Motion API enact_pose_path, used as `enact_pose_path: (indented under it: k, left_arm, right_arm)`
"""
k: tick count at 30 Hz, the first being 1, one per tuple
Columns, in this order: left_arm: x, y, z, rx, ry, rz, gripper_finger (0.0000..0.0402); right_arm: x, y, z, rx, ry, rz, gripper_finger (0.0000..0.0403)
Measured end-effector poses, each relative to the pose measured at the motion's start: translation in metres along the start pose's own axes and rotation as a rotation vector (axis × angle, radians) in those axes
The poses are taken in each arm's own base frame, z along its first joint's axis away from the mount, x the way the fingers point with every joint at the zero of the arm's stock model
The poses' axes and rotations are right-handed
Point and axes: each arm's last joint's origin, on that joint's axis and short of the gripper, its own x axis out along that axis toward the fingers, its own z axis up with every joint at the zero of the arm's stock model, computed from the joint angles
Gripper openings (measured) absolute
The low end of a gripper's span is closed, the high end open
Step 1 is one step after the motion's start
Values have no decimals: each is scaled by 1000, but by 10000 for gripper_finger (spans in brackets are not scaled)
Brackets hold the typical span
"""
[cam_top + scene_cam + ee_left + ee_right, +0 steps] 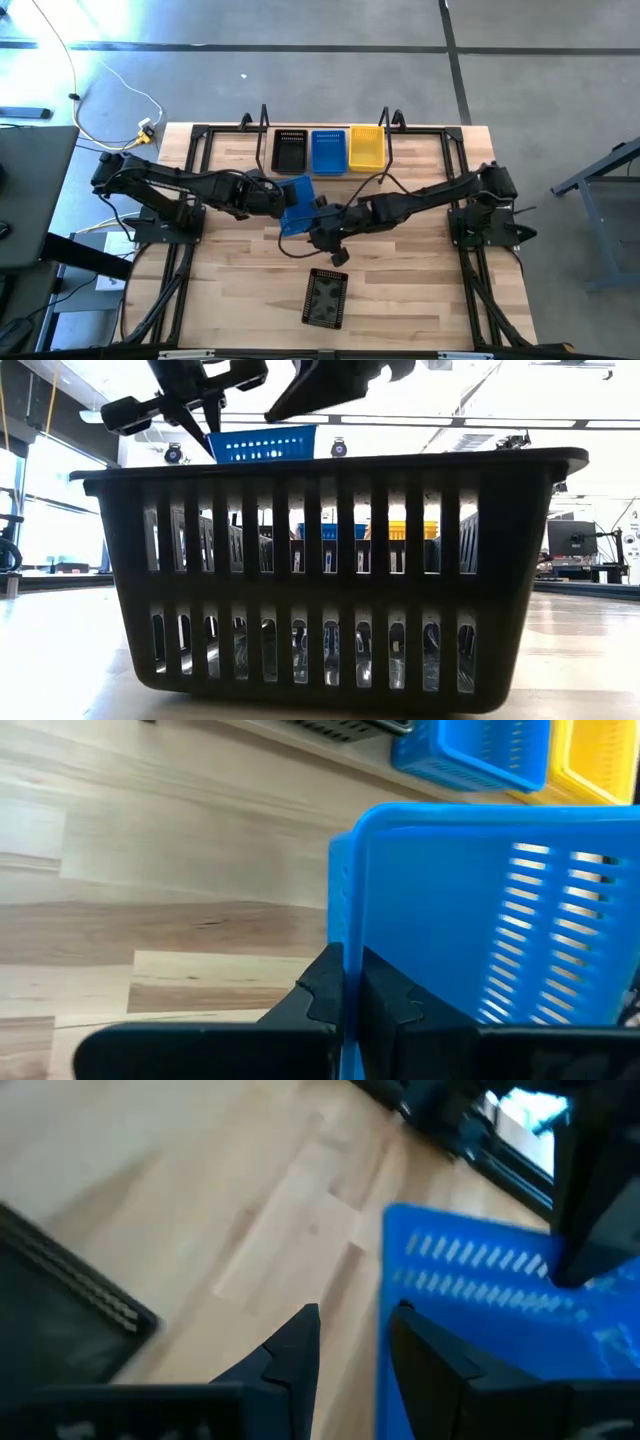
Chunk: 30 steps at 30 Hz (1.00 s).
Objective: Stack baskets on shelf by color
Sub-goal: Stack the blue bin on top of the blue bin on the shelf
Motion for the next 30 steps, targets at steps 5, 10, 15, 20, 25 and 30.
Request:
enact_pose_path:
  k: [5, 10, 15, 20, 25, 30]
  left_arm:
    - [0, -1, 0, 12, 8, -10, 3]
    - [0, -1, 0, 11, 9, -12, 3]
    - [-4, -6, 0, 34, 10, -37, 3]
    - [-7, -12, 1, 73, -9, -88, 6]
    - [-7, -14, 1, 132, -8, -111, 14]
    - [-6, -15, 4, 212, -11, -107, 29]
  right_arm:
    - [6, 0, -5, -2, 56, -57, 110]
    - [6, -4, -8, 30, 82, -76, 110]
    - [6, -7, -15, 78, 127, -66, 110]
    - [6, -7, -18, 110, 160, -70, 87]
    - [6, -6, -18, 186, 162, -76, 15]
    - [6, -7, -18, 251, 159, -90, 6]
